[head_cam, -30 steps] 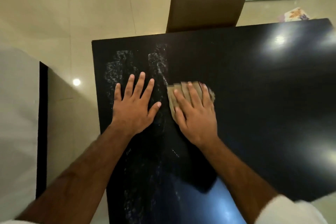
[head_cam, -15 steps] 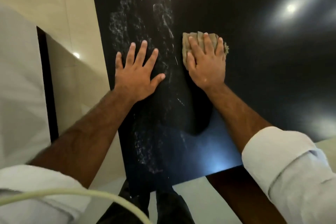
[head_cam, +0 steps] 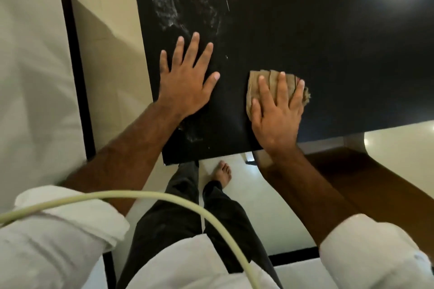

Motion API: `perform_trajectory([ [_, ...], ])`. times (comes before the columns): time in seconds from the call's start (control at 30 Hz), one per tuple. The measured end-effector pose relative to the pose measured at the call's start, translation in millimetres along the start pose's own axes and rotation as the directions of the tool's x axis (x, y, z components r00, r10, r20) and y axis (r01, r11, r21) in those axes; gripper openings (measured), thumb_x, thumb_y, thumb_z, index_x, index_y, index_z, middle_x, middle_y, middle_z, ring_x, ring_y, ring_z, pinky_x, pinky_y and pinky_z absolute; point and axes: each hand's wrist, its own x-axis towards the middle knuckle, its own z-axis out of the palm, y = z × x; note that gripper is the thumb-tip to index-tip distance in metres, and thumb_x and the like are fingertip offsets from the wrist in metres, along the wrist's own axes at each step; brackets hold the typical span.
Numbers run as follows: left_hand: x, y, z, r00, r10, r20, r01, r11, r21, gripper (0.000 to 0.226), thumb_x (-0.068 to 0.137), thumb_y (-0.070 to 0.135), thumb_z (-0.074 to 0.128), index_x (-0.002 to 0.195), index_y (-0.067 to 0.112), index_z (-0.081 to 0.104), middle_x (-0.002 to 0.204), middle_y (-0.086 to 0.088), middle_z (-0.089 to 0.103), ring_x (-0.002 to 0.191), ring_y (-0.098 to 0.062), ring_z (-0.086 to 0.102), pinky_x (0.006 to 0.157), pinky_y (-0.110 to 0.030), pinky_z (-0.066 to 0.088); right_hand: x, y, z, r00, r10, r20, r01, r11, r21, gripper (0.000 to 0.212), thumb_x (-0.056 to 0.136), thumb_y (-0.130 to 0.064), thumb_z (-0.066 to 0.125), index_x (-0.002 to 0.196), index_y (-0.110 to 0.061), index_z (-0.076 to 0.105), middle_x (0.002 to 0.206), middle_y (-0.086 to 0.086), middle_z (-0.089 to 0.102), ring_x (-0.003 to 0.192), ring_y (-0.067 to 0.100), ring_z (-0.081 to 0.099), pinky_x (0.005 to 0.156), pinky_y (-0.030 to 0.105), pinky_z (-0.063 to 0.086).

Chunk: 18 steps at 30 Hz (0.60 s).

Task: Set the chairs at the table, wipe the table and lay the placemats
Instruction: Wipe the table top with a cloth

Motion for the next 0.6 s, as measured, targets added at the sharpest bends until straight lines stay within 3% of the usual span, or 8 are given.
perform_trajectory([
  [0.07,-36,16,13,1.000,0.022,0.000,-0.022,0.999,-0.037,0.070,0.112,0.061,0.026,0.175,0.035,0.009,0.185,-0.001,-0.002,0.170,-0.033,-0.002,0.132,-0.069,0.006,-11,-9,5,0.999,-0.049,-0.009,0.049,0.995,0.082,0.065,0.114,-0.055,0.034,0.175,-0.038,0.019,0.185,0.003,0.005,0.168,0.046,-0.008,0.129,0.074,0.016],
  [0.17,-76,33,31,0.999,0.035,-0.030,-0.037,0.997,-0.062,0.068,0.113,0.060,0.020,0.175,0.031,0.012,0.185,-0.002,0.001,0.170,-0.031,-0.001,0.133,-0.067,0.009,-39,-7,-3,0.982,-0.191,-0.002,0.174,0.887,0.427,0.057,0.119,-0.035,0.038,0.174,-0.037,0.023,0.184,-0.004,0.013,0.169,0.022,-0.009,0.136,0.063,0.009],
  [0.23,-93,47,42,0.998,0.050,-0.048,-0.053,0.997,-0.064,0.070,0.114,0.061,0.022,0.175,0.029,0.013,0.185,-0.003,0.000,0.170,-0.031,-0.002,0.134,-0.065,0.008,-49,13,-17,0.990,-0.122,-0.069,0.140,0.838,0.527,0.056,0.118,-0.021,0.041,0.172,-0.033,0.031,0.181,-0.005,0.023,0.169,0.017,0.006,0.138,0.053,0.013],
  [0.37,-112,90,59,0.980,0.185,-0.075,-0.183,0.983,0.035,0.077,0.111,0.065,0.024,0.176,0.025,0.012,0.184,-0.008,-0.002,0.170,-0.036,-0.003,0.133,-0.066,0.008,-44,58,-24,0.982,0.028,-0.187,0.043,0.929,0.369,0.053,0.112,-0.014,0.047,0.166,-0.020,0.046,0.177,0.004,0.036,0.165,0.025,0.027,0.136,0.049,0.025],
  [0.6,-94,116,77,0.957,0.249,-0.148,-0.238,0.967,0.091,0.068,0.114,0.062,0.025,0.175,0.035,0.016,0.183,-0.007,0.014,0.169,-0.037,0.011,0.132,-0.063,0.015,-26,72,-7,0.971,-0.080,-0.226,0.111,0.986,0.127,0.052,0.115,-0.029,0.043,0.163,-0.009,0.048,0.173,0.012,0.041,0.163,0.032,0.030,0.134,0.041,0.025],
])
